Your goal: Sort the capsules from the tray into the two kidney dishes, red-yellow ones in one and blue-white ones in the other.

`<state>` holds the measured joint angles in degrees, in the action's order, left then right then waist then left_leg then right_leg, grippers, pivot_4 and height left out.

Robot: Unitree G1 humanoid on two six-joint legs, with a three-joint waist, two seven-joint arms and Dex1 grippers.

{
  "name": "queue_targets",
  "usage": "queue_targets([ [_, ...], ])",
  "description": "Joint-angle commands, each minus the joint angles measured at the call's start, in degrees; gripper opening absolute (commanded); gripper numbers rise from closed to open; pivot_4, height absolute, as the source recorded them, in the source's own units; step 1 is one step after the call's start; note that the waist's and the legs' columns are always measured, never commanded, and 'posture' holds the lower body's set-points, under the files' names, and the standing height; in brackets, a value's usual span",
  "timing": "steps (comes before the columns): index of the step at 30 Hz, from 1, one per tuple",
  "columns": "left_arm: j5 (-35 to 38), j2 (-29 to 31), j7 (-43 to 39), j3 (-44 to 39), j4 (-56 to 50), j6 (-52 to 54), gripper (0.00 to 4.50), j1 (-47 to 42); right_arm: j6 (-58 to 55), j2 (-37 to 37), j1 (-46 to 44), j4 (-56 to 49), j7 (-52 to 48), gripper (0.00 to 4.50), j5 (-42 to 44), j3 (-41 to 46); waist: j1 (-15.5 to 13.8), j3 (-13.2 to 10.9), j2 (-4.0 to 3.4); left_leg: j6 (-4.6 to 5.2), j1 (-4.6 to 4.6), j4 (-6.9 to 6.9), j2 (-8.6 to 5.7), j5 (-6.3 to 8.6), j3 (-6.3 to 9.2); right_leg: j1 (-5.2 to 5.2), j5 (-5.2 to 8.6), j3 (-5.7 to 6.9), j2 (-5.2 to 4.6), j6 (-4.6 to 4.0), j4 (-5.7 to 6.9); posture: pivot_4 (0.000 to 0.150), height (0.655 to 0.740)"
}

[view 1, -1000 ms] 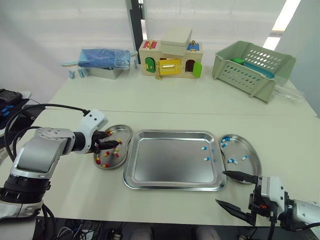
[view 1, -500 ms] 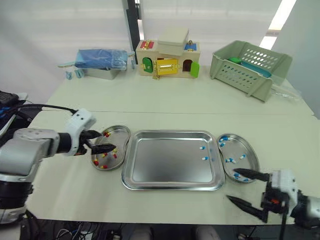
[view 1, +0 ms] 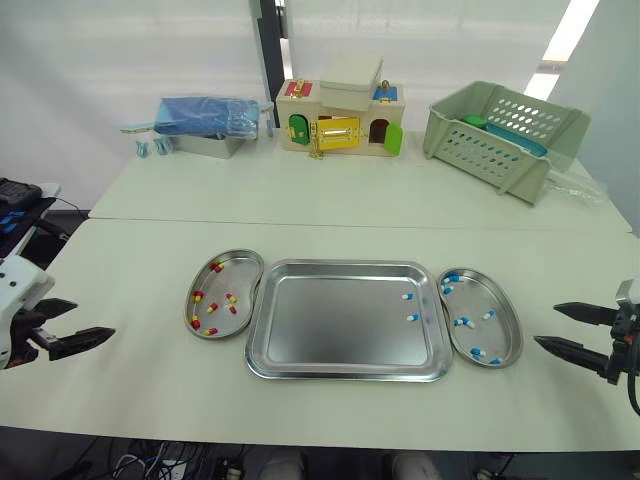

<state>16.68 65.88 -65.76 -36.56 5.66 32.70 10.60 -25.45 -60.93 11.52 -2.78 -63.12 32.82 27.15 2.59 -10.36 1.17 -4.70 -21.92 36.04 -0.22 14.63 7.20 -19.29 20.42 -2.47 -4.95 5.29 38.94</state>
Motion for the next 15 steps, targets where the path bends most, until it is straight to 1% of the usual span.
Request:
queue_targets([
  [1,-0.4,-0.5,0.1,-3.9,0.6,-3.0,4.47,1.5,2.7,-0.7,-2.6,3.3,-1.7,4.50,-2.0,0.1,0.1,0.0,-0.01,0.00,0.00,0.00,0.01,0.00,0.00,0.00,0.00,0.00,0.00,0.00,0.00,0.150,0.7400],
  [5,-0.4,-1.5,0.4,-4.8,1.4,-5.1,4.47,3.3,4.8,-0.9,-4.1,6.1,-4.0,4.50,-4.0,-0.3,0.2,0.0,-0.01,0.00,0.00,-0.01,0.01,0.00,-0.02,-0.01,0.00,-0.01,0.00,0.00,0.01,0.150,0.7400],
  [10,0.5,-3.0,1.4,-4.0,0.6,-5.7,4.47,3.1,7.9,-0.8,-5.8,8.6,-5.1,4.50,-6.8,-1.4,0.4,0.0,-0.01,0.00,0.01,0.00,0.01,0.00,-0.02,-0.01,0.00,-0.02,0.00,0.00,0.02,0.150,0.7400],
  [15,1.7,-5.0,-0.1,-4.1,-1.8,-7.7,4.47,5.0,8.1,-1.9,-6.9,10.2,-5.8,4.50,-8.4,-1.7,0.5,0.0,-0.03,0.00,0.01,-0.01,0.01,0.00,-0.04,-0.01,0.00,-0.03,0.00,0.00,0.02,0.150,0.7400],
])
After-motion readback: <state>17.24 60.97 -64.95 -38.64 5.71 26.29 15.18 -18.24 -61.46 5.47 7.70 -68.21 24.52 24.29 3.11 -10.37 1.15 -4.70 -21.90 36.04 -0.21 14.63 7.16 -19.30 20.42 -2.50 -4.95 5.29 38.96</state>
